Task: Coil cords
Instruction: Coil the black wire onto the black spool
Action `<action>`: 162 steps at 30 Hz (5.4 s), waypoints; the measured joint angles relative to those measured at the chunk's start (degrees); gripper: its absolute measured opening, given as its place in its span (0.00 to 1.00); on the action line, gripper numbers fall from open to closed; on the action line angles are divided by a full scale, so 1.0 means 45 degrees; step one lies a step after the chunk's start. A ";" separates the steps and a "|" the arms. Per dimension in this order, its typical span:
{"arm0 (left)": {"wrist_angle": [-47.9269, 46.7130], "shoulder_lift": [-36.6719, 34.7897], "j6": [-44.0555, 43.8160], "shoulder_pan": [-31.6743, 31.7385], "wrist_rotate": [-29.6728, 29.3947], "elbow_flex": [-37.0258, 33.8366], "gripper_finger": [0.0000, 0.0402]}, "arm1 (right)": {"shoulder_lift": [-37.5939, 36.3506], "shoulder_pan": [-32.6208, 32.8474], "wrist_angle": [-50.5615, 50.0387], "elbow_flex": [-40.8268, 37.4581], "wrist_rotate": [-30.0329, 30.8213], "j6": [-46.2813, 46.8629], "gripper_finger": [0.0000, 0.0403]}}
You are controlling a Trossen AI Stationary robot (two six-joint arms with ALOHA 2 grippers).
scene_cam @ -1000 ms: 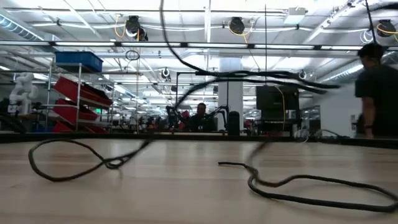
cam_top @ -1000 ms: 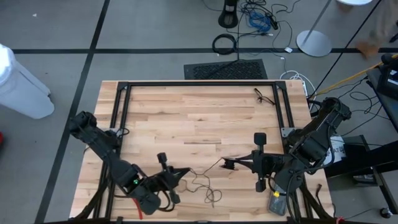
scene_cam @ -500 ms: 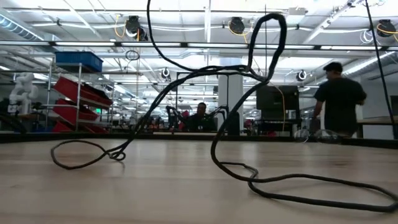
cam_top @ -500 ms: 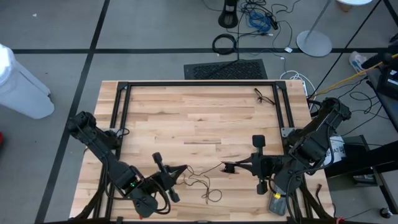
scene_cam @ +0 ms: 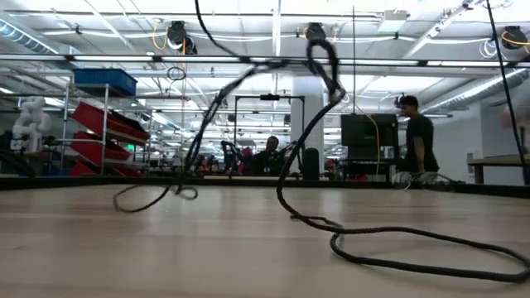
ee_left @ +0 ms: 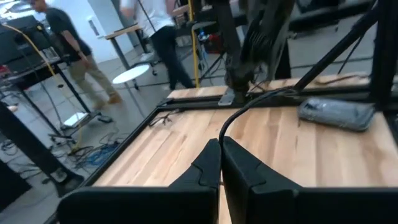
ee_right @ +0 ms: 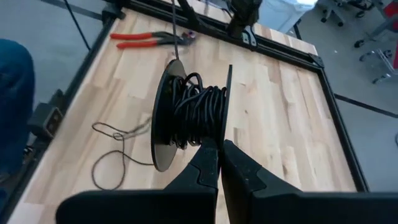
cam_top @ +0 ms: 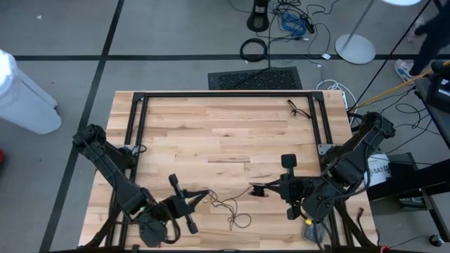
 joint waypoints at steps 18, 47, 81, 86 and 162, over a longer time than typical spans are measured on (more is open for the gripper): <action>0.2781 -0.0151 0.1727 -0.0532 -0.0055 0.0005 0.03 | 0.1362 -0.1506 0.0457 -0.0005 0.0053 -0.1115 0.00; 0.3336 -0.0151 0.3068 -0.1681 -0.2477 0.0005 0.03 | 0.1735 -0.0017 0.0818 -0.0005 0.3017 -0.4401 0.00; 0.2990 -0.0151 0.2915 -0.1627 -0.3576 0.0005 0.03 | 0.1451 0.2090 0.4851 -0.0005 0.4021 -0.8471 0.00; 0.2085 -0.0151 0.1957 -0.1283 -0.3322 0.0005 0.03 | 0.1444 0.2570 0.6288 -0.0005 0.4020 -0.9741 0.00; 0.2775 0.0515 0.2500 0.1309 0.3608 0.0005 0.49 | 0.0448 -0.1476 0.9478 -0.4055 -0.0490 -0.4307 0.00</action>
